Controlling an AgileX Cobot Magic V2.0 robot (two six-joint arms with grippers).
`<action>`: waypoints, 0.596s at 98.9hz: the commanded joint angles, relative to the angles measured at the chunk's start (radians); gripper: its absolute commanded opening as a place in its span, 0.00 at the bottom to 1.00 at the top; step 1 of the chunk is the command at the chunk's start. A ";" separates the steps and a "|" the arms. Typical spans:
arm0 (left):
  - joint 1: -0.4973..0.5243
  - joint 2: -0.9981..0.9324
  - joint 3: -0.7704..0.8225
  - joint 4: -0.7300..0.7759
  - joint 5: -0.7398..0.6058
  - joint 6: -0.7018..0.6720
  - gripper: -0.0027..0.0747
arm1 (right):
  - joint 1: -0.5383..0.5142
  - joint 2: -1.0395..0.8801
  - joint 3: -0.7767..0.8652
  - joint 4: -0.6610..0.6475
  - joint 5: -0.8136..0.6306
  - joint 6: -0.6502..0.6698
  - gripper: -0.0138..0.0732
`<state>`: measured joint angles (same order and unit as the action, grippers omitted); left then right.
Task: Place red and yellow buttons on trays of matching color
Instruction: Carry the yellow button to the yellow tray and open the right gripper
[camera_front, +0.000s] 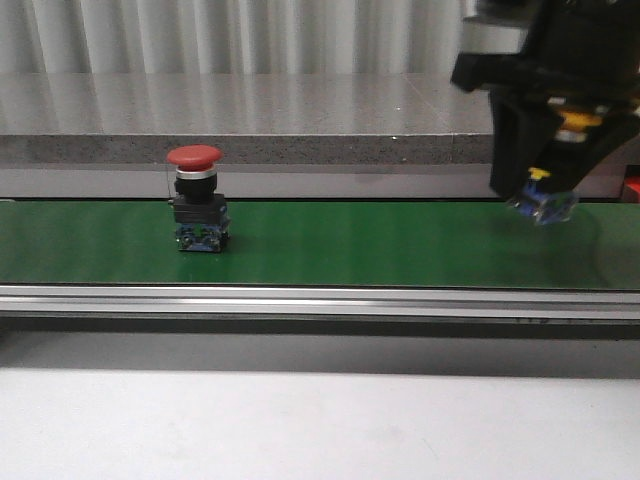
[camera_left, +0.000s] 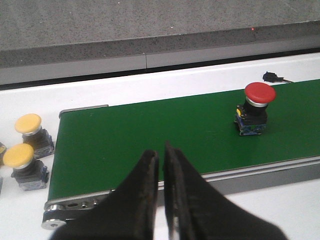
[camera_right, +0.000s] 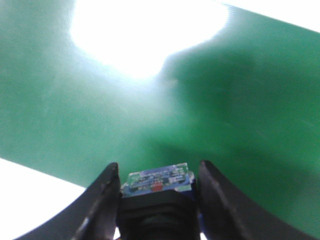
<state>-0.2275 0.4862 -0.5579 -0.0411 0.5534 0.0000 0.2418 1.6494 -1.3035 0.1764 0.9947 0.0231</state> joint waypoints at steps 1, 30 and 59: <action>-0.007 0.002 -0.029 -0.011 -0.077 -0.013 0.03 | -0.051 -0.102 -0.030 -0.015 0.043 0.003 0.44; -0.007 0.002 -0.029 -0.011 -0.077 -0.013 0.03 | -0.274 -0.289 0.067 -0.082 0.130 0.009 0.44; -0.007 0.002 -0.029 -0.011 -0.077 -0.013 0.03 | -0.572 -0.385 0.199 -0.107 0.111 0.009 0.44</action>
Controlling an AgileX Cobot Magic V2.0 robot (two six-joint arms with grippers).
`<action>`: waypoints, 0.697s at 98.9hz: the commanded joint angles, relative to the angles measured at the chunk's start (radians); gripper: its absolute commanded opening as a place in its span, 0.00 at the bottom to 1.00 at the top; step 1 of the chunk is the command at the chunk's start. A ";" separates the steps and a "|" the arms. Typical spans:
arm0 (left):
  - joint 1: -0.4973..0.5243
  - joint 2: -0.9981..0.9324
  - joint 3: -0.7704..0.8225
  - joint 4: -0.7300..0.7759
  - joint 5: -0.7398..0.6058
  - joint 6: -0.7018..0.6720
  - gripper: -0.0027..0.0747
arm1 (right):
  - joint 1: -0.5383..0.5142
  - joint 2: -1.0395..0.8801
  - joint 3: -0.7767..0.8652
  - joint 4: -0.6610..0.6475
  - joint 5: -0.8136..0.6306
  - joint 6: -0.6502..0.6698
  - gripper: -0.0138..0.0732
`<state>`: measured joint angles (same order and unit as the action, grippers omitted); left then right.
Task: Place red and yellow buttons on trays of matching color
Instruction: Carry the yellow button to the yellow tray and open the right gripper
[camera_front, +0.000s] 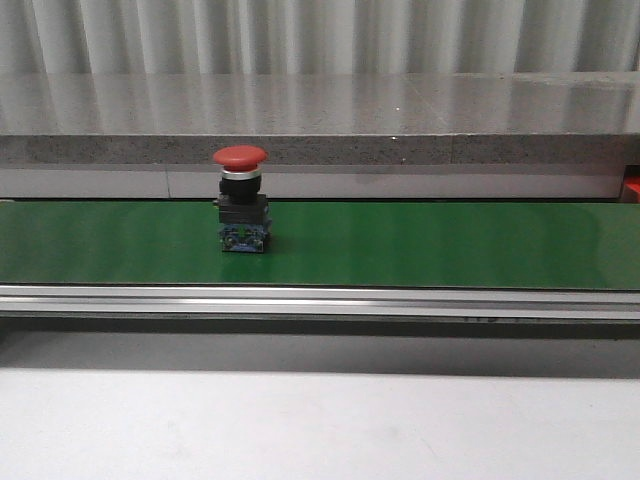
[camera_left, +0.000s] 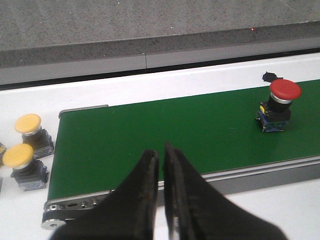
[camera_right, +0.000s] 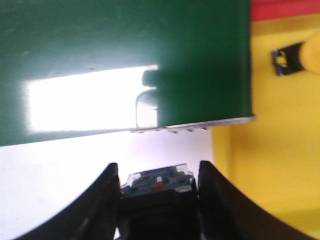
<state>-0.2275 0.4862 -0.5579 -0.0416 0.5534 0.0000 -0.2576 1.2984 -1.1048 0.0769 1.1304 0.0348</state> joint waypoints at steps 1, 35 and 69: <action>-0.007 0.002 -0.029 -0.011 -0.077 -0.013 0.03 | -0.086 -0.034 0.004 -0.008 -0.025 -0.003 0.44; -0.007 0.002 -0.029 -0.011 -0.077 -0.013 0.03 | -0.362 0.028 0.111 -0.010 -0.150 0.056 0.44; -0.007 0.002 -0.029 -0.011 -0.077 -0.013 0.03 | -0.420 0.222 0.115 -0.009 -0.285 0.056 0.44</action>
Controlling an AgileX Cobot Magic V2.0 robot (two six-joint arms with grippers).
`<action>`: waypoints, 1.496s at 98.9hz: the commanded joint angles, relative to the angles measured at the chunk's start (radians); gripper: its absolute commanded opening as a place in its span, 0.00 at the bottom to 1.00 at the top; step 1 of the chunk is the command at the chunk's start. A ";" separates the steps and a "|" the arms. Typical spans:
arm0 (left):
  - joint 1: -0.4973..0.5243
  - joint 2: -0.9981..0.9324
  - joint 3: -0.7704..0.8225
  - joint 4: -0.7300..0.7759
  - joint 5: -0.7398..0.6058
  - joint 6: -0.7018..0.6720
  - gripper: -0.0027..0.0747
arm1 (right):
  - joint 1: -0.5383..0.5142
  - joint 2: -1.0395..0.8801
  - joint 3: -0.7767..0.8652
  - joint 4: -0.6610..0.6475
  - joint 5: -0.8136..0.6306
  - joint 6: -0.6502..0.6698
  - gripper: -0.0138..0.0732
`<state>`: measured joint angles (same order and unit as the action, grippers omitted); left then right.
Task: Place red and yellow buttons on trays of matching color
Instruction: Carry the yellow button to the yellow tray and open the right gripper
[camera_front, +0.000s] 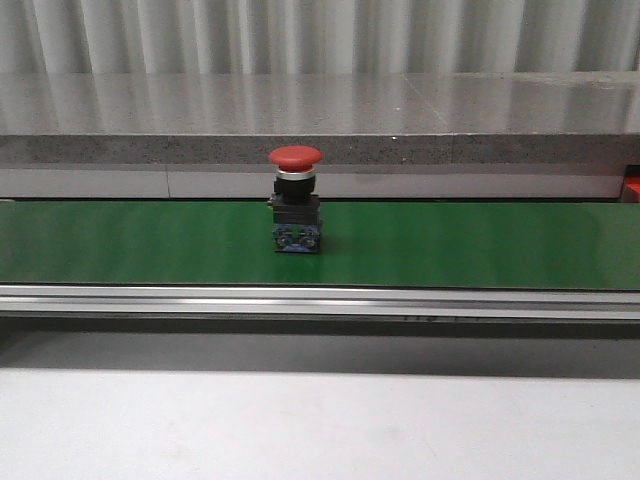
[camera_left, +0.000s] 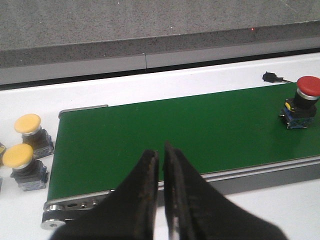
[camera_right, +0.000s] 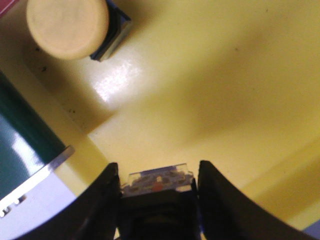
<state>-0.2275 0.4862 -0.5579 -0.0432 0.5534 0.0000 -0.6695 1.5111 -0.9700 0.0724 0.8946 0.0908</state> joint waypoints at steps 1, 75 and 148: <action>-0.007 0.002 -0.029 -0.009 -0.077 -0.013 0.03 | -0.008 0.014 -0.020 -0.004 -0.054 0.000 0.44; -0.007 0.002 -0.029 -0.009 -0.077 -0.013 0.03 | -0.008 0.181 -0.028 0.009 -0.186 -0.001 0.84; -0.007 0.002 -0.029 -0.009 -0.077 -0.013 0.03 | 0.138 -0.230 -0.028 0.006 -0.137 -0.008 0.88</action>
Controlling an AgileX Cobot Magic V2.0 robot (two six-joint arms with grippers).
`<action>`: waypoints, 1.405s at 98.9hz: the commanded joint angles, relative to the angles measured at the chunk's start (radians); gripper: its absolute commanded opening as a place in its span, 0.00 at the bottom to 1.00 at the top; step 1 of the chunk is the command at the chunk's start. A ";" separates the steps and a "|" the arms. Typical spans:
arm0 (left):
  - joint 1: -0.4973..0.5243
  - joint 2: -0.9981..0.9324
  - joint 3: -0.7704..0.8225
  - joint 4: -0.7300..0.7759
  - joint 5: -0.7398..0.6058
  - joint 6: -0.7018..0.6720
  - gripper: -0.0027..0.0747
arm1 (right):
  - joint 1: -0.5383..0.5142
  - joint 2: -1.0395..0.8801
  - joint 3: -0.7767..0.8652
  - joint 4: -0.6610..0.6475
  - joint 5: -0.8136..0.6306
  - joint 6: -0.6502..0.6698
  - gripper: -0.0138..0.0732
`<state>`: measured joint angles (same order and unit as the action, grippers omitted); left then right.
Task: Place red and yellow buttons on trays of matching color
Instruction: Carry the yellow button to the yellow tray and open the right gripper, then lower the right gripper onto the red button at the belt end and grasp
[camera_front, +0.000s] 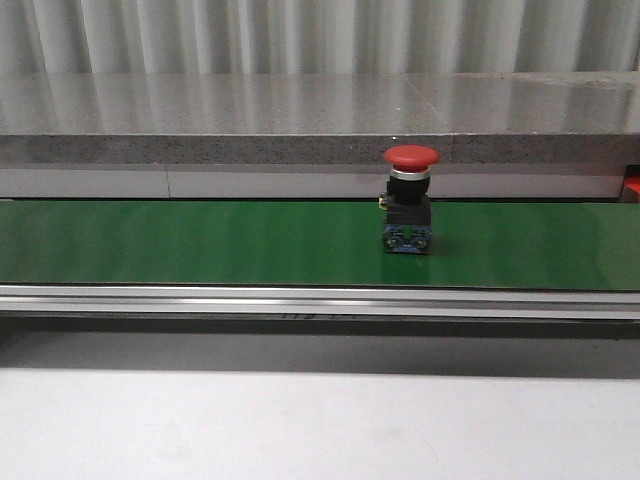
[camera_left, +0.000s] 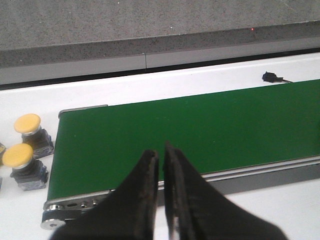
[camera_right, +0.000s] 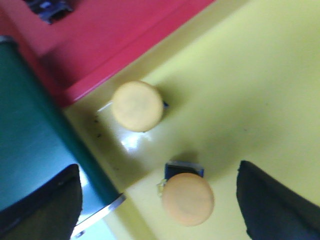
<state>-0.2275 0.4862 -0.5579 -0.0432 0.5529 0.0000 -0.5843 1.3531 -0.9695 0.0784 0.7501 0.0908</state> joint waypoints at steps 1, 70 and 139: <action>-0.007 0.002 -0.029 -0.009 -0.076 -0.013 0.03 | 0.065 -0.075 -0.029 0.000 0.012 -0.008 0.88; -0.007 0.002 -0.029 -0.009 -0.076 -0.013 0.03 | 0.690 0.005 -0.336 0.032 0.357 -0.009 0.89; -0.007 0.002 -0.029 -0.009 -0.076 -0.013 0.03 | 0.831 0.352 -0.497 0.010 0.337 0.130 0.89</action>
<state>-0.2275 0.4862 -0.5563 -0.0432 0.5529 0.0000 0.2611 1.7200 -1.4343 0.1078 1.1253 0.1958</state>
